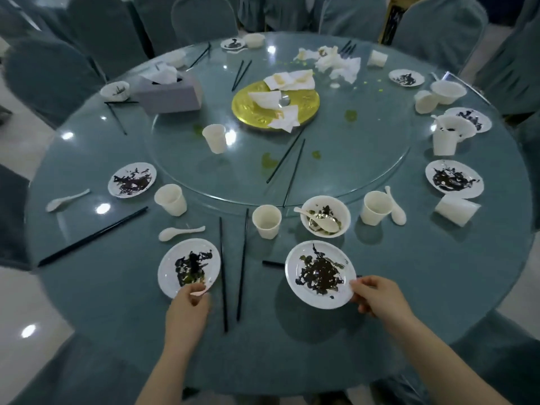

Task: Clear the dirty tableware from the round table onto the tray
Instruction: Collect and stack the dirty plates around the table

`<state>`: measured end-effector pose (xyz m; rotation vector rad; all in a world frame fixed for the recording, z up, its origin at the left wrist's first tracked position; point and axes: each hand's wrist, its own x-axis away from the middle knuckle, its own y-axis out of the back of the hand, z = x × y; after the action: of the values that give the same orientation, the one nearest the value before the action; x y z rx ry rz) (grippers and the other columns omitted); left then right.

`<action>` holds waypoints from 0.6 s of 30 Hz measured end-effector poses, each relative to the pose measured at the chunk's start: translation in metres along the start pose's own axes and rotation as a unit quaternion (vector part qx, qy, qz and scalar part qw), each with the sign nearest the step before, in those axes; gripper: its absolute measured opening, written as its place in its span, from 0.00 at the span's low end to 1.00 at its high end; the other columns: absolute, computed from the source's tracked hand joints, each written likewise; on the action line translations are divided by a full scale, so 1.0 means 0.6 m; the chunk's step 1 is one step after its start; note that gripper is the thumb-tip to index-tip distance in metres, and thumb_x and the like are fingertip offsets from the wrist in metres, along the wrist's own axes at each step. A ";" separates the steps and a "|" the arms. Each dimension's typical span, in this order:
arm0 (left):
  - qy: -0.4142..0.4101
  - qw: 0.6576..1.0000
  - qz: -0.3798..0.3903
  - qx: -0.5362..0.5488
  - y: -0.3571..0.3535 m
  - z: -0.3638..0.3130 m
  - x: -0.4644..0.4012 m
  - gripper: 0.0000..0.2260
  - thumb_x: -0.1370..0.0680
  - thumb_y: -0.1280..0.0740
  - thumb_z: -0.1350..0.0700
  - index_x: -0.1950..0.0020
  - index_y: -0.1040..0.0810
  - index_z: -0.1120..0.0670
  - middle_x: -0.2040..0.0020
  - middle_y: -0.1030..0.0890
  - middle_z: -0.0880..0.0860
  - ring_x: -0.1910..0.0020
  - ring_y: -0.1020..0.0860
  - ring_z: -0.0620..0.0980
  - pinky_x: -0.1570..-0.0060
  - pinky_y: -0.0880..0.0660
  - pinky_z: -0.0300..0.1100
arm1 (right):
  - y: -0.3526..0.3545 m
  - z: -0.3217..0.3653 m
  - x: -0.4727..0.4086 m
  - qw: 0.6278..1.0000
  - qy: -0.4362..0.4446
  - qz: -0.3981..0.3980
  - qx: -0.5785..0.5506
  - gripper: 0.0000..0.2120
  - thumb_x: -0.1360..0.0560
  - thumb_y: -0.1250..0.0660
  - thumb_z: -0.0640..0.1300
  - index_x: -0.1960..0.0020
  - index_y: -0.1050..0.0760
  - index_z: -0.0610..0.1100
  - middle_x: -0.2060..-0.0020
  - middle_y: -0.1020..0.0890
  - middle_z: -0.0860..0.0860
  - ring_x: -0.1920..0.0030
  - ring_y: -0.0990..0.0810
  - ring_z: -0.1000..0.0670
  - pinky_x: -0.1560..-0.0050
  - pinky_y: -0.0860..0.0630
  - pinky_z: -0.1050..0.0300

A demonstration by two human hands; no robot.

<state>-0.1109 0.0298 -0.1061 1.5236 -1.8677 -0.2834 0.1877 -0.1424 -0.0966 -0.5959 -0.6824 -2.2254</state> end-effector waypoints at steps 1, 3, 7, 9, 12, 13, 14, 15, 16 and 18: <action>0.006 1.000 -0.016 -0.013 0.017 0.013 -0.007 0.07 0.23 0.35 0.57 0.46 0.26 0.50 0.58 0.18 0.52 0.58 0.20 0.53 0.56 0.25 0.48 | -0.021 0.006 0.007 1.000 0.003 0.004 0.000 0.07 0.25 0.32 0.41 0.56 0.22 0.36 0.69 0.18 0.44 0.79 0.28 0.53 0.79 0.34 0.68; 0.018 0.999 -0.044 -0.019 0.046 0.037 -0.024 0.08 0.23 0.36 0.56 0.44 0.30 0.50 0.56 0.18 0.53 0.58 0.21 0.55 0.57 0.26 0.48 | -0.060 0.016 0.019 1.000 0.010 0.010 0.003 0.07 0.25 0.32 0.41 0.55 0.21 0.36 0.69 0.18 0.44 0.79 0.29 0.54 0.79 0.34 0.67; 0.057 0.997 -0.044 0.005 0.076 0.056 -0.054 0.10 0.20 0.40 0.56 0.41 0.37 0.51 0.62 0.18 0.53 0.64 0.20 0.56 0.60 0.26 0.48 | -0.131 0.032 0.034 1.000 0.021 0.009 0.017 0.07 0.24 0.33 0.40 0.56 0.21 0.35 0.72 0.20 0.47 0.79 0.30 0.54 0.80 0.35 0.67; 0.080 0.996 -0.022 0.029 0.079 0.054 -0.063 0.10 0.20 0.39 0.53 0.42 0.39 0.52 0.63 0.18 0.55 0.68 0.20 0.55 0.66 0.28 0.44 | -0.162 0.036 0.041 1.000 0.021 0.011 0.013 0.07 0.24 0.33 0.40 0.56 0.21 0.35 0.71 0.20 0.47 0.77 0.30 0.53 0.79 0.33 0.66; 0.099 0.994 0.012 0.040 0.076 0.055 -0.076 0.09 0.20 0.37 0.53 0.47 0.35 0.55 0.64 0.17 0.57 0.72 0.22 0.53 0.71 0.30 0.42 | -0.197 0.036 0.052 1.000 0.012 0.015 0.008 0.07 0.24 0.33 0.41 0.58 0.22 0.38 0.71 0.20 0.47 0.76 0.29 0.52 0.78 0.32 0.66; 0.102 0.994 0.018 0.040 0.074 0.057 -0.080 0.07 0.20 0.38 0.54 0.49 0.32 0.56 0.65 0.17 0.57 0.73 0.22 0.51 0.72 0.30 0.41 | -0.206 0.036 0.056 1.000 0.013 0.018 0.005 0.08 0.24 0.33 0.41 0.59 0.22 0.38 0.72 0.20 0.47 0.76 0.29 0.52 0.78 0.33 0.66; 0.103 0.993 0.020 0.046 0.071 0.060 -0.083 0.05 0.20 0.39 0.57 0.51 0.31 0.58 0.65 0.17 0.56 0.74 0.22 0.51 0.73 0.30 0.40 | -0.213 0.037 0.059 1.000 0.014 0.020 0.003 0.08 0.24 0.33 0.40 0.60 0.23 0.39 0.72 0.20 0.47 0.77 0.29 0.52 0.78 0.33 0.66; 0.104 0.993 0.021 0.059 0.068 0.063 -0.085 0.04 0.21 0.40 0.58 0.52 0.30 0.58 0.65 0.17 0.57 0.73 0.21 0.50 0.74 0.30 0.39 | -0.218 0.039 0.063 1.000 0.015 0.019 0.002 0.08 0.24 0.33 0.40 0.60 0.23 0.39 0.72 0.20 0.47 0.77 0.29 0.52 0.78 0.33 0.66; 0.105 0.991 0.018 0.078 0.064 0.068 -0.085 0.03 0.21 0.40 0.60 0.53 0.29 0.59 0.64 0.16 0.57 0.72 0.19 0.50 0.74 0.29 0.40 | -0.221 0.041 0.067 1.000 0.017 0.018 0.003 0.08 0.24 0.33 0.40 0.61 0.24 0.40 0.72 0.20 0.47 0.77 0.29 0.53 0.78 0.33 0.66; 0.114 0.985 0.002 0.132 0.059 0.075 -0.085 0.02 0.22 0.39 0.60 0.53 0.30 0.59 0.64 0.16 0.58 0.69 0.18 0.52 0.74 0.27 0.40 | -0.226 0.045 0.075 1.000 0.020 0.018 0.000 0.07 0.24 0.33 0.40 0.60 0.24 0.40 0.70 0.19 0.45 0.78 0.29 0.53 0.78 0.32 0.66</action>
<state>-0.1632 0.0759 -0.1380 1.6485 -1.7758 0.1435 0.0640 -0.0670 -0.0894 -0.5573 -0.6474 -2.1978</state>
